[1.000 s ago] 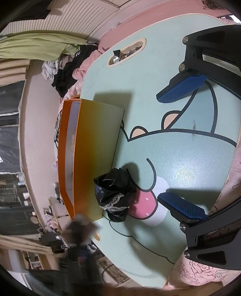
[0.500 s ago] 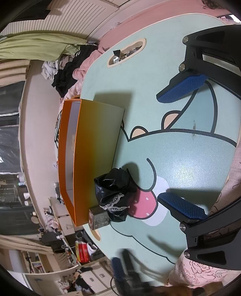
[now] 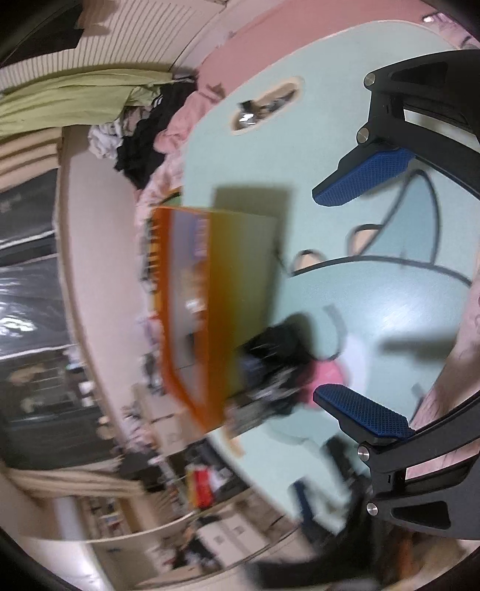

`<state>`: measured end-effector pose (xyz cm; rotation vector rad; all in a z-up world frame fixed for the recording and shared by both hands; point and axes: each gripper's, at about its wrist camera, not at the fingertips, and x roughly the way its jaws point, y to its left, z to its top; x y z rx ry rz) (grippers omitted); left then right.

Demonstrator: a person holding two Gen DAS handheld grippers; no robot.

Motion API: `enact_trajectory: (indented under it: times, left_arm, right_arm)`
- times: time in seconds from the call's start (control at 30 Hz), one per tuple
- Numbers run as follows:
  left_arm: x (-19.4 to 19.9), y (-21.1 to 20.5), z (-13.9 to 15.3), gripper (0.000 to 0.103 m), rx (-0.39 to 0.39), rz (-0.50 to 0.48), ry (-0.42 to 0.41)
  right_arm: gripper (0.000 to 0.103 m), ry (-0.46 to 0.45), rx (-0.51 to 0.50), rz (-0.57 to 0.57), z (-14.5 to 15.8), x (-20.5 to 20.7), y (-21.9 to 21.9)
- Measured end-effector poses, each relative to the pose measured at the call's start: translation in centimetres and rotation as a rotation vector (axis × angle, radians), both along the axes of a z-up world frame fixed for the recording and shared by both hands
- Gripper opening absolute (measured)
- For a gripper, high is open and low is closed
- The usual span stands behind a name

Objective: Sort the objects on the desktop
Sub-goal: 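Lift the brown card box out and place it on the table with the left gripper, then grasp the beige fur ball in the orange box with the right gripper, then set the fur ball on the table beside the black bag with the right gripper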

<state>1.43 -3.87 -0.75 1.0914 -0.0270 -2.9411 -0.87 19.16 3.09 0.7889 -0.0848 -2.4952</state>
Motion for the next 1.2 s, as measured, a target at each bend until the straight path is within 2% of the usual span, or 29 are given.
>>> enact_trajectory:
  times: [0.1,0.13,0.2,0.23,0.3,0.4,0.5,0.53,0.6,0.67,0.73,0.83,0.9,1.0,1.07,1.13,1.2]
  left_arm:
    - [0.4,0.0,0.2,0.102,-0.001,0.007,0.013]
    - [0.4,0.1,0.2,0.102,-0.001,0.008,0.015]
    - [0.4,0.2,0.2,0.102,-0.001,0.012,0.016]
    - [0.4,0.2,0.2,0.102,-0.001,0.012,0.016]
    - [0.5,0.2,0.2,0.102,-0.002,0.012,0.017]
    - [0.6,0.3,0.3,0.102,-0.002,0.013,0.019]
    - [0.7,0.4,0.3,0.102,-0.002,0.014,0.019]
    - [0.7,0.4,0.3,0.102,-0.003,0.014,0.019]
    - [0.7,0.4,0.3,0.102,-0.001,0.015,0.019]
    - [0.7,0.4,0.3,0.102,-0.001,0.014,0.019]
    - [0.7,0.4,0.3,0.102,-0.001,0.014,0.019]
    - [0.7,0.4,0.3,0.102,-0.001,0.014,0.019]
    - [0.7,0.4,0.3,0.102,-0.001,0.014,0.019]
    - [0.7,0.4,0.3,0.102,-0.002,0.014,0.018]
    - [0.7,0.4,0.3,0.102,-0.001,0.013,0.018]
    - [0.7,0.4,0.3,0.102,-0.002,0.014,0.018]
    - [0.8,0.5,0.3,0.102,-0.004,0.016,0.018]
  right_arm:
    - [0.067,0.029,-0.018,-0.006,4.1,-3.2,-0.6]
    - [0.051,0.003,-0.004,-0.025,5.5,-5.6,-1.4]
    - [0.037,-0.075,0.024,-0.041,6.3,-9.2,-2.8]
    - [0.034,-0.147,0.051,-0.038,6.2,-12.0,-4.1]
    - [0.034,-0.225,0.095,-0.04,5.3,-14.7,-6.0]
    - [0.035,-0.321,0.214,-0.131,2.7,-18.2,-8.1]
    - [0.034,-0.414,0.205,-0.119,0.2,-19.6,-8.8]
    - [0.022,-0.378,0.204,-0.114,0.1,-19.5,-8.5]
    - [0.021,-0.374,0.223,-0.098,0.2,-19.4,-8.6]
    - [0.021,-0.361,0.138,-0.075,1.2,-18.8,-7.5]
    - [0.021,-0.276,0.041,-0.081,3.5,-16.8,-5.8]
    - [0.021,-0.142,-0.029,-0.052,6.8,-12.2,-3.7]
    - [0.021,-0.125,-0.055,0.004,7.3,-9.5,-2.9]
    - [0.021,-0.139,0.012,0.097,5.5,-5.1,-2.7]
    - [0.022,-0.163,0.121,0.126,2.6,-3.5,-3.0]
    - [0.022,-0.207,0.191,0.092,-0.5,-3.8,-3.4]
    - [0.022,-0.179,0.18,0.073,-1.8,-4.6,-3.9]
